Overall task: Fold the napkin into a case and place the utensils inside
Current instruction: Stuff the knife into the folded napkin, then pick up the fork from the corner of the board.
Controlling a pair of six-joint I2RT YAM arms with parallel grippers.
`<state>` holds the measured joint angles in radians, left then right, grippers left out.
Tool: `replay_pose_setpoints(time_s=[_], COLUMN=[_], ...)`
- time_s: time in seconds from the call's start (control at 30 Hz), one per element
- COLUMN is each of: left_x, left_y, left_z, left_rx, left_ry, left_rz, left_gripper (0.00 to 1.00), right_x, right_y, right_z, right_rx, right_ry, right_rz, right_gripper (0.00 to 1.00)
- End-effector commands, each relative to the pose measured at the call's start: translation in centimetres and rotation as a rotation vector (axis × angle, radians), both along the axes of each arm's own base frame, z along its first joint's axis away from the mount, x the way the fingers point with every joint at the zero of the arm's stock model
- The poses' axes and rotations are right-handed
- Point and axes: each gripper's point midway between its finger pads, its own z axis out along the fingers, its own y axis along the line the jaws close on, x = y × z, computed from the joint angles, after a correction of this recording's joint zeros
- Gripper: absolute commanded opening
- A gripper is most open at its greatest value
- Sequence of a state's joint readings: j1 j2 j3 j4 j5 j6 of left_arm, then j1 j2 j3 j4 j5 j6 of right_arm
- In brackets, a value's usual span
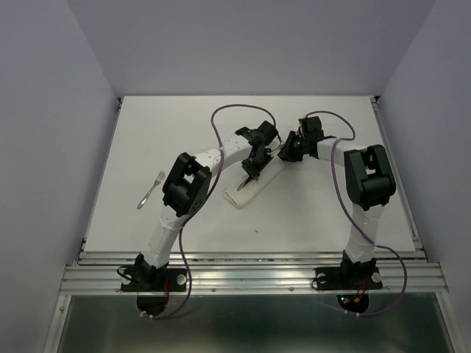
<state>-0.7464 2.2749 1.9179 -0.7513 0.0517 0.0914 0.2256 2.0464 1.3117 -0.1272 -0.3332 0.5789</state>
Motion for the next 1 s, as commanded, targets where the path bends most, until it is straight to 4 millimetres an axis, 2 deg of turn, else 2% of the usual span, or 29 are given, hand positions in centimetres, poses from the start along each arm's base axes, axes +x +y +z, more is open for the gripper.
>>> replay_pose_setpoints(time_s=[0.0, 0.23, 0.33, 0.37, 0.43, 0.67, 0.83, 0.87, 0.93, 0.97], left_x=[1.3, 2.0, 1.9, 1.9, 2.2, 2.1, 1.5, 1.5, 1.0, 0.8], left_y=[-1.4, -1.2, -1.0, -1.0, -0.5, 0.0, 1.2, 1.4, 2.1, 2.3], left_z=[1.8, 1.6, 1.4, 1.6, 1.8, 3.2, 4.3, 5.2, 5.2, 5.9], left_rx=[-0.037, -0.017, -0.008, -0.012, 0.009, 0.008, 0.020, 0.011, 0.020, 0.011], left_ry=[-0.055, -0.079, -0.080, -0.082, -0.103, -0.129, -0.146, -0.158, -0.153, -0.161], left_rz=[-0.029, -0.016, -0.014, -0.013, -0.001, 0.012, 0.041, 0.045, 0.063, 0.069], left_gripper=[0.18, 0.19, 0.28, 0.38, 0.44, 0.45, 0.45, 0.50, 0.50, 0.50], right_x=[-1.6, -1.7, -1.7, -1.8, -1.9, -1.9, -1.9, -1.9, -1.9, -1.9], right_y=[0.2, 0.1, 0.1, 0.1, 0.0, 0.0, 0.0, 0.0, 0.0, 0.0], right_z=[-1.4, -1.6, -1.6, -1.6, -1.6, -1.5, -1.3, -1.3, -1.4, -1.4], right_rx=[-0.032, -0.036, -0.036, -0.037, -0.038, -0.038, -0.038, -0.038, -0.038, -0.038], right_ry=[0.045, 0.047, 0.047, 0.048, 0.050, 0.047, 0.043, 0.045, 0.046, 0.046], right_rz=[0.031, 0.030, 0.030, 0.029, 0.029, 0.027, 0.029, 0.028, 0.028, 0.028], right_gripper=[0.22, 0.22, 0.22, 0.22, 0.22, 0.22, 0.22, 0.22, 0.22, 0.22])
